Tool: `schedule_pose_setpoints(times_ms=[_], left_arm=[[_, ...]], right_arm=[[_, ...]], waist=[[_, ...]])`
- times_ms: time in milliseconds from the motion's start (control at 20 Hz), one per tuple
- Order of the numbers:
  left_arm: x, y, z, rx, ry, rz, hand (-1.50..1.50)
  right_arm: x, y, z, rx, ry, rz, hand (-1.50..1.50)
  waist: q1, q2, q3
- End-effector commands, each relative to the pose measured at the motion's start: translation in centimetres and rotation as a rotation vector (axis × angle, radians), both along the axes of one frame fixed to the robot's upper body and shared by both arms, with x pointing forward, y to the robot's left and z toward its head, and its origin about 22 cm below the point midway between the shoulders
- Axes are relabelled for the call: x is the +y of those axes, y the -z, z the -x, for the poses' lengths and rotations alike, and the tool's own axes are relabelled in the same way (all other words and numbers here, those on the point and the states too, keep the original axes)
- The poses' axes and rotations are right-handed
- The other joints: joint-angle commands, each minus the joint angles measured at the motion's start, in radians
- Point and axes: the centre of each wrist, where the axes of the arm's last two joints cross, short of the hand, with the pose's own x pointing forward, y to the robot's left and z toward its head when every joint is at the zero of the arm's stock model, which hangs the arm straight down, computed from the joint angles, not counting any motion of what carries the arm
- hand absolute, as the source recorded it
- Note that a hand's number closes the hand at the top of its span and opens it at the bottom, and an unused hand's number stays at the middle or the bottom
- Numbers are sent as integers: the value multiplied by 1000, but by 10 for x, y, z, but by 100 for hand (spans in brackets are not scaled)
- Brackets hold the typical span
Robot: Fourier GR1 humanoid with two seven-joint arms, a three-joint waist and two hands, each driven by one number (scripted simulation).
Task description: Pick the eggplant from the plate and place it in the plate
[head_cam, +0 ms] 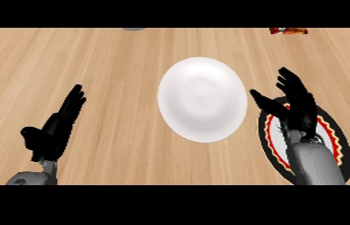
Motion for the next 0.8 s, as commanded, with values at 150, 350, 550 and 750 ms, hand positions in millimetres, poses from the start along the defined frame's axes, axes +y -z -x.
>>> schedule_pose_setpoints(times_ms=[150,350,550,750], left_arm=[[10,19,-11,4,-7,-5,0],[11,17,-9,-4,-20,-10,0],[14,18,11,-3,-21,-15,0],[9,11,3,-6,-3,-8,0]], right_arm=[[3,-15,21,29,82,176,-150],[-25,-44,38,114,115,276,-150],[-40,-65,34,341,25,358,-150],[-41,-73,34,563,-94,424,-150]], waist=[[-15,-7,1],[-21,-9,0],[-10,-9,0],[-9,-8,0]])
